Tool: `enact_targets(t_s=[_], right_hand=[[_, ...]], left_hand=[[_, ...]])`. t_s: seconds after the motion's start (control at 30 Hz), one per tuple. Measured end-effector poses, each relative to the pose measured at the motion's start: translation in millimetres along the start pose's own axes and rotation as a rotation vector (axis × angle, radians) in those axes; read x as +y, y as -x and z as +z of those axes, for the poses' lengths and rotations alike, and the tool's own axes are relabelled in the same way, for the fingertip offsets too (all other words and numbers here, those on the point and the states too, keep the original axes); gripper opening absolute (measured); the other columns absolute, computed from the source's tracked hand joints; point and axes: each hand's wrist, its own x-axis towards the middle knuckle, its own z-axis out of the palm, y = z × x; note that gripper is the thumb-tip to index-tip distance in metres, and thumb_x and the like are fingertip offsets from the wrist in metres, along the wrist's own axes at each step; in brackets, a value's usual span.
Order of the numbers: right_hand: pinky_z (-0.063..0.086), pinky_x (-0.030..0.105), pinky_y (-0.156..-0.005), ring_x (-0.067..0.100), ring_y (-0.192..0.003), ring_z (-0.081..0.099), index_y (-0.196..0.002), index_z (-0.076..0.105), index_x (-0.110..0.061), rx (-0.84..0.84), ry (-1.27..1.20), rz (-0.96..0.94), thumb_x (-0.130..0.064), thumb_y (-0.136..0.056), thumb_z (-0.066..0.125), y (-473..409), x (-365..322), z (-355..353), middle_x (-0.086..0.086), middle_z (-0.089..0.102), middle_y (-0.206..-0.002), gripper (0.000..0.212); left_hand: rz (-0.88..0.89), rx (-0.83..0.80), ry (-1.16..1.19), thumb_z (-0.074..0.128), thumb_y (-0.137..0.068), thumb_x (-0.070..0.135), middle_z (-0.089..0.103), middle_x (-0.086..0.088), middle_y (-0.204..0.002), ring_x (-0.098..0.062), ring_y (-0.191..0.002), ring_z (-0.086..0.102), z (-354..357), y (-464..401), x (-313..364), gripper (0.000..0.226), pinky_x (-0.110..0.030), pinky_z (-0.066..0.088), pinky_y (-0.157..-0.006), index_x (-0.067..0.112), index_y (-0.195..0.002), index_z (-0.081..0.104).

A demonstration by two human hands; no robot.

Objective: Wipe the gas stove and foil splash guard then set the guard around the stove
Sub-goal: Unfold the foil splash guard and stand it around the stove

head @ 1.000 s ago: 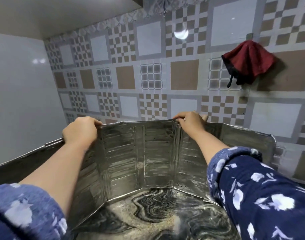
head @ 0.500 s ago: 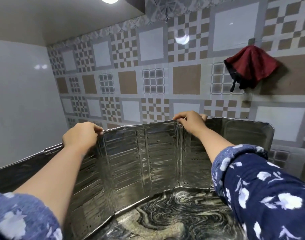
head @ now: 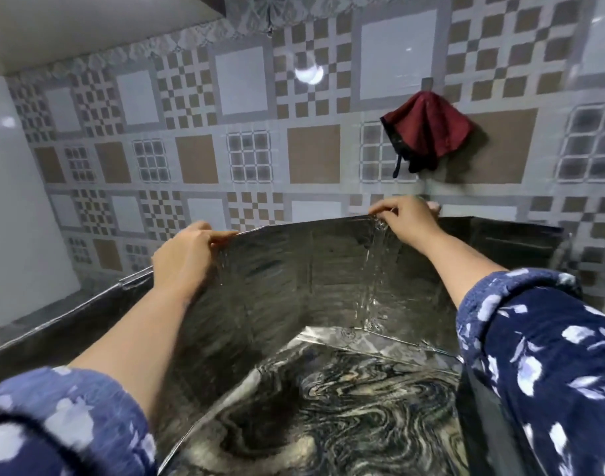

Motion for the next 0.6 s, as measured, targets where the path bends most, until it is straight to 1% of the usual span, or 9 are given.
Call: enact_targets(t_s=[0.07, 0.17, 0.27, 0.33, 0.37, 0.4, 0.43, 0.47, 0.6], right_hand=[[0.022, 0.037, -0.093, 0.014, -0.118, 0.053, -0.096, 0.072, -0.035, 0.063, 0.028, 0.013, -0.022, -0.094, 0.052, -2.3, 2.8, -11.4, -0.011, 0.069, -0.115, 0.024], [0.019, 0.035, -0.085, 0.013, -0.117, 0.053, -0.099, 0.072, -0.033, 0.083, 0.015, 0.014, -0.023, -0.094, 0.053, -7.2, -1.0, -18.6, -0.010, 0.069, -0.114, 0.022], [0.019, 0.033, -0.087, 0.012, -0.117, 0.053, -0.100, 0.073, -0.031, 0.105, 0.030, 0.004, -0.022, -0.094, 0.053, -9.0, -7.4, -15.8, -0.010, 0.069, -0.114, 0.023], [0.019, 0.022, -0.088, 0.013, -0.115, 0.056, -0.100, 0.074, -0.025, 0.092, -0.017, -0.034, -0.017, -0.093, 0.054, -12.2, -16.5, -14.9, -0.007, 0.070, -0.113, 0.024], [0.021, 0.015, -0.095, 0.014, -0.114, 0.058, -0.098, 0.075, -0.023, 0.079, -0.060, -0.067, -0.014, -0.092, 0.055, -15.7, -21.7, -15.0, -0.005, 0.071, -0.111, 0.023], [0.027, 0.024, -0.104, 0.016, -0.113, 0.060, -0.096, 0.075, -0.023, 0.075, -0.089, -0.099, -0.013, -0.091, 0.056, -19.5, -28.4, -15.5, -0.004, 0.072, -0.109, 0.023], [0.031, 0.036, -0.106, 0.017, -0.111, 0.061, -0.095, 0.076, -0.025, 0.082, -0.085, -0.127, -0.014, -0.090, 0.057, -23.4, -36.2, -17.0, -0.003, 0.073, -0.108, 0.023], [0.031, 0.043, -0.105, 0.017, -0.112, 0.060, -0.095, 0.075, -0.028, 0.087, -0.052, -0.140, -0.016, -0.091, 0.056, -25.7, -45.8, -19.1, -0.005, 0.073, -0.108, 0.023], [0.022, 0.037, -0.089, 0.018, -0.115, 0.054, -0.101, 0.071, -0.038, 0.070, 0.128, -0.163, -0.017, -0.094, 0.047, -20.1, -76.3, -25.4, -0.010, 0.069, -0.116, 0.033]], left_hand=[[-0.020, 0.042, 0.042, 0.056, -0.095, 0.032, 0.064, -0.001, -0.101, -0.032, -0.098, 0.061, -2.5, -7.9, 15.3, 0.016, -0.032, 0.035, -0.065, 0.020, -0.094, 0.067], [-0.037, 0.087, 0.052, 0.053, -0.093, 0.045, 0.065, -0.002, -0.103, -0.033, -0.097, 0.061, -7.7, -19.3, 22.4, 0.027, -0.035, 0.039, -0.068, 0.020, -0.091, 0.064], [-0.020, 0.103, 0.032, 0.053, -0.092, 0.048, 0.066, 0.000, -0.101, -0.032, -0.096, 0.062, -14.3, -21.7, 17.8, 0.028, -0.037, 0.042, -0.071, 0.022, -0.089, 0.064], [-0.017, 0.106, 0.018, 0.052, -0.094, 0.044, 0.066, 0.001, -0.101, -0.032, -0.097, 0.061, -24.2, -20.5, 10.8, 0.024, -0.037, 0.042, -0.070, 0.025, -0.089, 0.065], [-0.011, 0.104, 0.004, 0.052, -0.094, 0.042, 0.067, 0.001, -0.102, -0.032, -0.097, 0.061, -30.0, -19.7, 7.1, 0.022, -0.036, 0.041, -0.069, 0.026, -0.091, 0.067], [-0.011, 0.104, -0.007, 0.052, -0.094, 0.041, 0.067, 0.001, -0.103, -0.032, -0.097, 0.061, -36.6, -19.6, 3.6, 0.022, -0.034, 0.039, -0.067, 0.028, -0.092, 0.068], [-0.019, 0.102, -0.023, 0.052, -0.094, 0.041, 0.066, 0.001, -0.103, -0.031, -0.097, 0.061, -42.7, -20.1, -0.8, 0.022, -0.034, 0.039, -0.067, 0.029, -0.095, 0.070], [-0.028, 0.093, -0.048, 0.051, -0.094, 0.040, 0.066, 0.001, -0.105, -0.031, -0.098, 0.062, -48.6, -20.6, -5.1, 0.022, -0.034, 0.041, -0.069, 0.030, -0.099, 0.071], [-0.024, 0.020, -0.144, 0.053, -0.094, 0.026, 0.064, 0.002, -0.111, -0.031, -0.105, 0.061, -72.2, -17.3, -18.9, 0.030, -0.038, 0.049, -0.076, 0.043, -0.114, 0.066]])
